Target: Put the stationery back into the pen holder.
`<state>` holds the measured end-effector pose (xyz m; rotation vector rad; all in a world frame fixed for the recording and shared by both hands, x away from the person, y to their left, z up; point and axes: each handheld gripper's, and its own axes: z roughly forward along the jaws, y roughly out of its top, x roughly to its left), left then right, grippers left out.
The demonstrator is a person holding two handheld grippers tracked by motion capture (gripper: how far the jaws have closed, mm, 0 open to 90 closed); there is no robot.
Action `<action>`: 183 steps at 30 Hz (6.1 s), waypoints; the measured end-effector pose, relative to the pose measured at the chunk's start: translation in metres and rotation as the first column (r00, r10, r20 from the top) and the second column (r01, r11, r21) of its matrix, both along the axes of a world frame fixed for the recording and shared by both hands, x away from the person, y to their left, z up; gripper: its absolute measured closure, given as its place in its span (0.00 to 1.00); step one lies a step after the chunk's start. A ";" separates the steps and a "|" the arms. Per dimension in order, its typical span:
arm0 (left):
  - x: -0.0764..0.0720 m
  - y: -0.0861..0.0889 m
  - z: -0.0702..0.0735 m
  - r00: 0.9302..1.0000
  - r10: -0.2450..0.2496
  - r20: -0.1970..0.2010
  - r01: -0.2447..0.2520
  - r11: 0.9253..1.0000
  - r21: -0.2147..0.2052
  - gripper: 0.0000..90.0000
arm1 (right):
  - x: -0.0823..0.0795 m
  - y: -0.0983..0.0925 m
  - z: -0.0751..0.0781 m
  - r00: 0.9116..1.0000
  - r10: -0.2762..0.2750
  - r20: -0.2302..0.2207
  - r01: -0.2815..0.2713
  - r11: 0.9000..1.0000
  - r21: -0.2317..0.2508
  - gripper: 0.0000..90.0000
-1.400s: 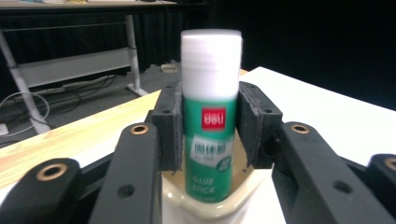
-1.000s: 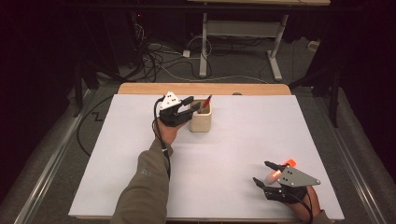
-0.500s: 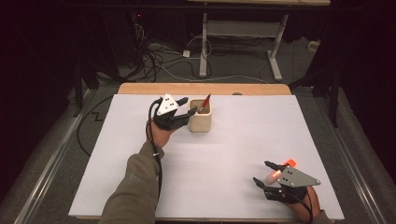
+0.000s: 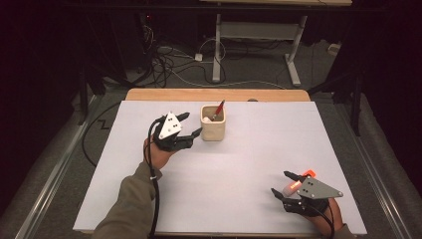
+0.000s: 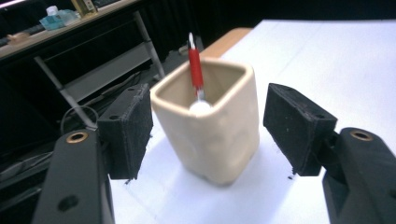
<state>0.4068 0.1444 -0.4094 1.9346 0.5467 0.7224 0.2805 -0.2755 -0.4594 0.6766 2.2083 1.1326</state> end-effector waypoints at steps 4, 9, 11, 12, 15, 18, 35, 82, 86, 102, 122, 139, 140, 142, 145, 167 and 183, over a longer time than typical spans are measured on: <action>-0.014 0.007 -0.008 1.000 -0.012 -0.011 0.012 0.999 0.031 0.29 | 0.000 0.000 0.000 1.000 -0.002 0.003 0.002 1.000 0.001 0.36; -0.031 0.017 -0.015 1.000 -0.015 -0.001 0.015 0.999 0.045 0.29 | 0.000 0.000 0.000 1.000 -0.005 0.000 0.005 1.000 -0.001 0.36; -0.037 0.021 -0.018 1.000 -0.019 -0.013 0.019 0.999 0.045 0.29 | 0.000 0.001 -0.001 1.000 -0.005 -0.001 0.005 1.000 -0.004 0.36; -0.039 0.023 -0.019 1.000 -0.018 -0.013 0.018 0.999 0.047 0.29 | 0.000 0.001 -0.001 1.000 -0.006 -0.001 0.006 1.000 -0.006 0.36; -0.048 0.028 -0.025 1.000 -0.016 -0.003 0.016 0.996 0.090 0.28 | 0.001 0.000 -0.001 1.000 -0.008 -0.003 0.008 1.000 -0.008 0.36; -0.056 0.035 -0.032 1.000 -0.008 0.000 0.008 0.993 0.116 0.28 | 0.001 0.000 -0.001 1.000 -0.010 -0.004 0.010 1.000 -0.008 0.36; -0.105 0.064 -0.066 0.994 0.019 -0.109 0.000 0.985 0.172 0.20 | 0.001 -0.020 0.013 0.998 -0.064 0.027 0.064 0.998 -0.004 0.36; -0.125 0.072 -0.072 0.990 -0.005 -0.140 0.031 0.982 0.187 0.20 | 0.057 -0.032 0.035 0.948 0.131 -0.289 -0.294 0.710 -0.640 0.33; -0.125 0.071 -0.072 0.990 -0.012 -0.139 0.039 0.981 0.189 0.20 | 0.071 -0.028 0.033 0.913 0.132 -0.386 -0.378 0.630 -0.679 0.38; -0.124 0.068 -0.074 0.987 -0.037 -0.158 0.065 0.982 0.180 0.20 | 0.088 -0.020 0.028 0.808 0.284 -0.517 -0.587 0.476 -0.655 0.71; -0.095 0.050 -0.067 0.996 0.006 -0.094 0.017 0.970 0.244 0.20 | 0.111 -0.008 0.046 0.879 0.207 -0.430 -0.434 0.722 -0.539 0.75; -0.044 -0.031 -0.047 0.996 -0.058 0.064 0.032 0.936 0.351 0.24 | 0.153 0.071 0.071 0.858 0.154 -0.490 -0.366 0.853 -0.372 0.74; -0.041 -0.035 -0.045 0.996 -0.058 0.063 0.033 0.938 0.346 0.24 | 0.156 0.075 0.071 0.858 0.150 -0.492 -0.364 0.854 -0.373 0.74; -0.036 -0.044 -0.042 0.995 -0.070 0.065 0.043 0.938 0.345 0.24 | 0.162 0.082 0.070 0.850 0.141 -0.508 -0.363 0.856 -0.368 0.74; -0.034 -0.062 -0.039 0.991 -0.090 0.099 0.046 0.922 0.384 0.24 | 0.169 0.093 0.070 0.834 0.136 -0.534 -0.372 0.854 -0.363 0.74; -0.047 -0.126 -0.056 0.929 -0.221 0.297 -0.035 0.748 0.663 0.55 | 0.174 0.157 0.065 0.769 0.136 -0.625 -0.454 0.804 -0.384 0.74; -0.051 -0.134 -0.074 0.886 -0.276 0.372 -0.146 0.596 0.789 0.82 | 0.172 0.168 0.061 0.751 0.140 -0.645 -0.472 0.798 -0.376 0.74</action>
